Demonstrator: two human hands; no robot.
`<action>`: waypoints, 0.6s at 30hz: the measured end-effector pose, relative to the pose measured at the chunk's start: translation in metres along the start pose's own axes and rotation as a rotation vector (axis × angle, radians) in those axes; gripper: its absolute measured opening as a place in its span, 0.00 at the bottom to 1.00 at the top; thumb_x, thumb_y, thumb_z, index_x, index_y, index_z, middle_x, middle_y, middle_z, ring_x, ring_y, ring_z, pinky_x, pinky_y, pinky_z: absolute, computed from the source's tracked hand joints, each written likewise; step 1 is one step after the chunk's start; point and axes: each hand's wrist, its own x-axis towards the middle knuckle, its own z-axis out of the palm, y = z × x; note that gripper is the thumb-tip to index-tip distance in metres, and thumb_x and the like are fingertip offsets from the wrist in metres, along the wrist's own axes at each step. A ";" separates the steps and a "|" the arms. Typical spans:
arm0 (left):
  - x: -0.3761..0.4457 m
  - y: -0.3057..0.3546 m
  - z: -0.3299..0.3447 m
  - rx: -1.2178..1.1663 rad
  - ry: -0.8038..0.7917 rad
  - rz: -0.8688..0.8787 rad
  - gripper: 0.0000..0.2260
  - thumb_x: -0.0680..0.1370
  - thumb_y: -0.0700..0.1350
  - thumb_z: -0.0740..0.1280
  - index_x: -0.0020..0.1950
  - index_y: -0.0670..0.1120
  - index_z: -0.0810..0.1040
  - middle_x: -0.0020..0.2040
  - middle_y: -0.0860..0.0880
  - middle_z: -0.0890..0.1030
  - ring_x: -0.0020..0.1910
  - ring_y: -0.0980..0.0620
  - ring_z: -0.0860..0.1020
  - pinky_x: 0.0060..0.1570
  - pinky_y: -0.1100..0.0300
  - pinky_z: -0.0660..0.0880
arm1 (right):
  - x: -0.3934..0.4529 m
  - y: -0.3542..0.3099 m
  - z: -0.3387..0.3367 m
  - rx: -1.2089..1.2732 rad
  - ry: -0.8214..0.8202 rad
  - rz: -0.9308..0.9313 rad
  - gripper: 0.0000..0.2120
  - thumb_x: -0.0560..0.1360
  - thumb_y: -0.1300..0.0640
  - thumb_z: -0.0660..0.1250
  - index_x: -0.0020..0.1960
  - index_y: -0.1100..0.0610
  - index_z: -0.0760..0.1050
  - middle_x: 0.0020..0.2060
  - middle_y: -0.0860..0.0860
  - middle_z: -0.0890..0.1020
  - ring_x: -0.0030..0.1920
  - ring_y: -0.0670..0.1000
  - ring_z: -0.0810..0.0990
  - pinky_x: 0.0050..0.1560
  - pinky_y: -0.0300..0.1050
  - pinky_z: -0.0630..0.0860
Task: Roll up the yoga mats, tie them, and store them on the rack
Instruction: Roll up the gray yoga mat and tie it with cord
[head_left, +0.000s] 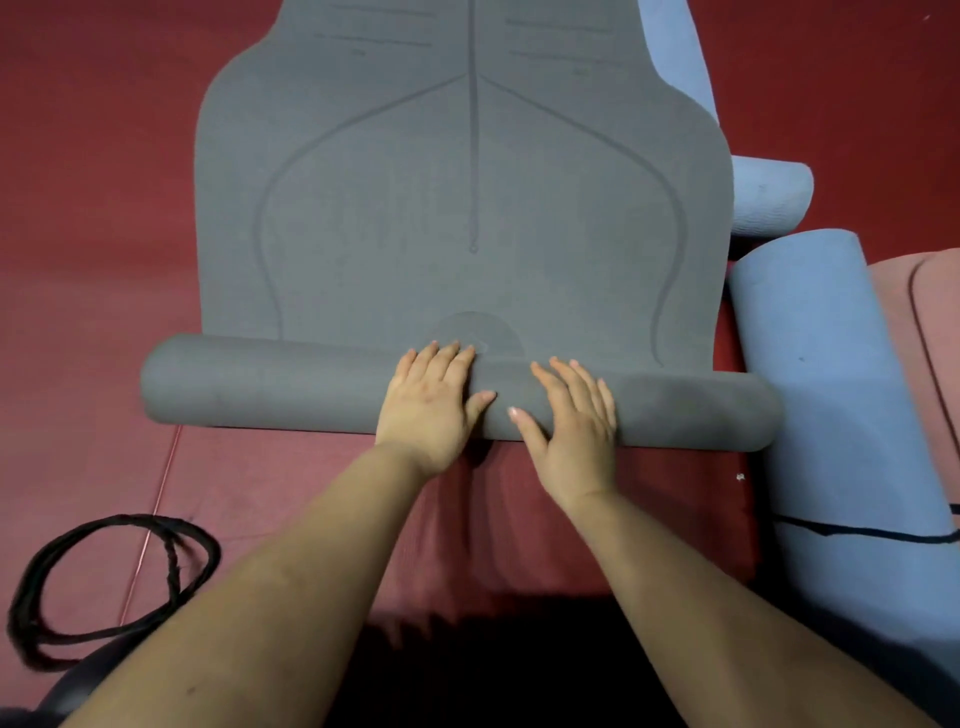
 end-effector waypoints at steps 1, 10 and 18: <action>0.002 -0.002 0.000 -0.012 0.041 -0.008 0.29 0.78 0.59 0.54 0.71 0.42 0.68 0.70 0.43 0.71 0.70 0.42 0.67 0.70 0.53 0.49 | 0.018 0.001 -0.002 0.013 -0.034 0.013 0.26 0.73 0.41 0.59 0.63 0.55 0.76 0.62 0.53 0.78 0.66 0.55 0.71 0.69 0.49 0.55; 0.047 -0.028 -0.010 -0.044 0.007 0.067 0.29 0.77 0.59 0.61 0.74 0.45 0.64 0.74 0.46 0.65 0.74 0.46 0.60 0.72 0.55 0.47 | 0.036 0.007 0.011 0.002 0.086 0.013 0.26 0.74 0.42 0.60 0.65 0.57 0.74 0.65 0.54 0.76 0.69 0.54 0.67 0.72 0.47 0.49; 0.077 -0.029 -0.010 -0.001 0.043 0.107 0.39 0.70 0.69 0.53 0.71 0.44 0.68 0.70 0.43 0.70 0.70 0.42 0.66 0.70 0.51 0.53 | 0.092 0.013 0.007 0.088 0.037 0.068 0.30 0.69 0.36 0.63 0.63 0.55 0.77 0.62 0.52 0.78 0.67 0.55 0.72 0.71 0.48 0.51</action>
